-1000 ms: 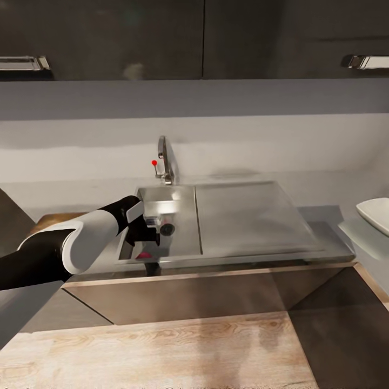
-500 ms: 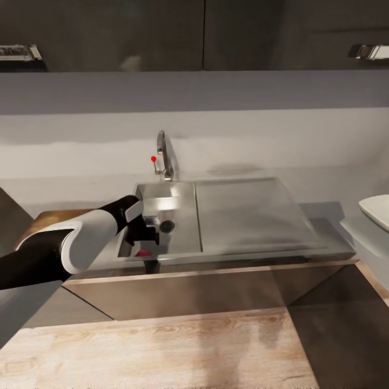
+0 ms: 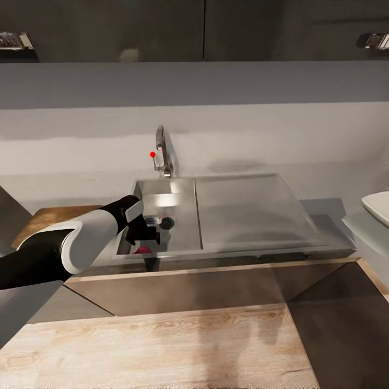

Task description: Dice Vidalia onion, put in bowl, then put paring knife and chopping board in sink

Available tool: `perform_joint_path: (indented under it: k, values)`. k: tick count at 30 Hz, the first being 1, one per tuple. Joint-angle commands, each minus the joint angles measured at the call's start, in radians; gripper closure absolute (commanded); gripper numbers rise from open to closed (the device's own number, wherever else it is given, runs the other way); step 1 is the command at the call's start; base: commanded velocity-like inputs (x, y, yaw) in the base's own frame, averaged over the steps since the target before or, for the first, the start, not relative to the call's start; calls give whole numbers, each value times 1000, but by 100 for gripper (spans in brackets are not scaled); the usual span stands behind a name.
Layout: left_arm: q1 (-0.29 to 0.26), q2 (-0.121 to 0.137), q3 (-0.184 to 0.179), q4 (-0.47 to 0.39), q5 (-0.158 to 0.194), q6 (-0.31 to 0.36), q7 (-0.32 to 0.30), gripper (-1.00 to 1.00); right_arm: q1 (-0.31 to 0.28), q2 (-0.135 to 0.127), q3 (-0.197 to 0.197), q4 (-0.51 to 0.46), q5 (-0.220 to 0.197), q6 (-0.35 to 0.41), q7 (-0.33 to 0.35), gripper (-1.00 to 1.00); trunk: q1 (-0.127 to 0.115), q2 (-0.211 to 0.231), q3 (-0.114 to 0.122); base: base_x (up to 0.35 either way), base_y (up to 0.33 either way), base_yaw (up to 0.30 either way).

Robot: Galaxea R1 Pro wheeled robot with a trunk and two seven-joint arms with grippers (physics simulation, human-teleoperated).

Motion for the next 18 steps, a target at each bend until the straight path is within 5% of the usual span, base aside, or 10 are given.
perform_joint_path:
  k: [1,18]
  values:
    - [-1,1,8,2,2,0,10,-100,-1,0,-8,0,11,-2,-5,-100,0,-2,-3,0,0,0]
    - [-1,12,8,5,1,-2,12,-100,-1,0,-8,0,11,-2,-5,-100,0,-2,-31,0,0,0]
